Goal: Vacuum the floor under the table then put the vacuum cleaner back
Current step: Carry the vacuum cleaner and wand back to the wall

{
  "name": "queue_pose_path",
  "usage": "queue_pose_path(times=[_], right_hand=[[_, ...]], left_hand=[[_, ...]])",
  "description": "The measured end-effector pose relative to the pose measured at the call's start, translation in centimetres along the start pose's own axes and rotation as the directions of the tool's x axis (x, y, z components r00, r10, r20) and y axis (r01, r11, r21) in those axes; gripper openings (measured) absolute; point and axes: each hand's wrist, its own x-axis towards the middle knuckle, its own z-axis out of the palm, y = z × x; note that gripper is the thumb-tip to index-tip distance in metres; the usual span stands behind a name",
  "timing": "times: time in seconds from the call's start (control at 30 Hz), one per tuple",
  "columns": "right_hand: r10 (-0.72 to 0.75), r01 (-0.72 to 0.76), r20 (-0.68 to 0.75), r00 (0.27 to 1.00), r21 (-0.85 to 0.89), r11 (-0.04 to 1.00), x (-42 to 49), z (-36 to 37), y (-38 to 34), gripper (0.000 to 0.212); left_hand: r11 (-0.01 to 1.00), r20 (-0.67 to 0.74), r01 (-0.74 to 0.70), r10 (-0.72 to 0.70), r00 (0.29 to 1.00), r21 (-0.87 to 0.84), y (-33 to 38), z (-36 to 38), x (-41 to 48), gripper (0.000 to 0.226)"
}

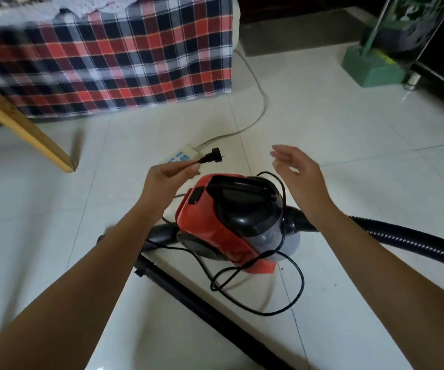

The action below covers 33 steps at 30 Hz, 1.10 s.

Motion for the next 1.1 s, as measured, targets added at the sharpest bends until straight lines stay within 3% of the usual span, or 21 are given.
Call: queue_pose_path(times=[0.4, 0.53, 0.8, 1.1], right_hand=[[0.064, -0.077, -0.173, 0.983, -0.07, 0.995, -3.0, -0.5, 2.9, 0.025], [0.073, -0.095, -0.206, 0.976, -0.103, 0.99, -3.2, -0.3, 3.7, 0.025], [0.031, -0.093, -0.177, 0.984, -0.356, 0.93, -4.3, -0.5, 5.4, 0.031], [0.004, -0.072, -0.127, 0.992, -0.532, 0.844, -5.3, -0.3, 6.1, 0.036]], left_hand=[[0.996, 0.148, -0.088, 0.084, 0.985, 0.018, 0.0, 2.6, 1.1, 0.02], [0.991, 0.208, -0.131, 0.127, 0.97, 0.007, -0.6, 3.9, 2.0, 0.011], [0.959, 0.334, -0.26, 0.21, 0.919, 0.114, -2.6, 4.8, 2.1, 0.023], [0.952, 0.486, -0.263, 0.157, 0.86, 0.157, -1.8, 4.1, 2.0, 0.034]])
